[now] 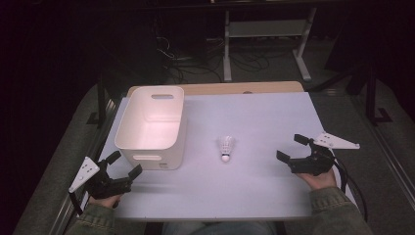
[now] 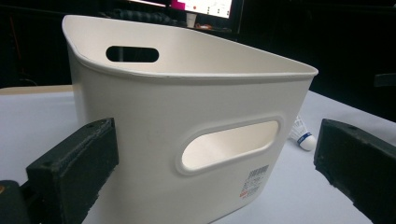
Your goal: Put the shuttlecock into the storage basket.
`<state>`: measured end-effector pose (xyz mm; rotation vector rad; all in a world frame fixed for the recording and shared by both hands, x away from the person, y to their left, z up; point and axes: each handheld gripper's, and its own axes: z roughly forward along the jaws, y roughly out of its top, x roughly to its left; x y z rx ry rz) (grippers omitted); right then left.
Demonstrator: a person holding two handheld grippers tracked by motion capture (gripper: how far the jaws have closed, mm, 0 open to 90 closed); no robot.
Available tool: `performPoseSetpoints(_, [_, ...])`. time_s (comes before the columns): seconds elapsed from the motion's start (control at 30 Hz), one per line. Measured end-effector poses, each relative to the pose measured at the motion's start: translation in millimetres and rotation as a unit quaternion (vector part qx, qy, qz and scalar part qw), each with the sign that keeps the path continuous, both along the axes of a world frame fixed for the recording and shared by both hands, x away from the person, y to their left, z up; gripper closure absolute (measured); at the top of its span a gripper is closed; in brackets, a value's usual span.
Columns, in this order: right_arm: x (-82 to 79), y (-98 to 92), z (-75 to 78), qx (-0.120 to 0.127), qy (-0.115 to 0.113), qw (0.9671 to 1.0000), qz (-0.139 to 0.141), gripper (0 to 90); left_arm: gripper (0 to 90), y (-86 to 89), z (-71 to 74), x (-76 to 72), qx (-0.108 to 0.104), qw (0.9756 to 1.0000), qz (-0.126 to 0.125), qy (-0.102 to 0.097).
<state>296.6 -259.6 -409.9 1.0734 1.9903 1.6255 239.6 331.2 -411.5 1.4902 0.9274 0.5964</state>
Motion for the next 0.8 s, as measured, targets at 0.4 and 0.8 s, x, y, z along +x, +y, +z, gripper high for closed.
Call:
performPoseSetpoints(0.4, [-0.3,0.7,0.2,-0.002,0.015,0.9999,-0.002,0.0,0.0,-0.1,0.0,-0.1,0.001,1.0000,-0.001,0.000])
performPoseSetpoints(0.8, [8.0,5.3,17.5,-0.042,0.050,0.9979,0.004,0.0,0.0,0.0,0.0,-1.0,0.002,1.0000,0.001,0.001])
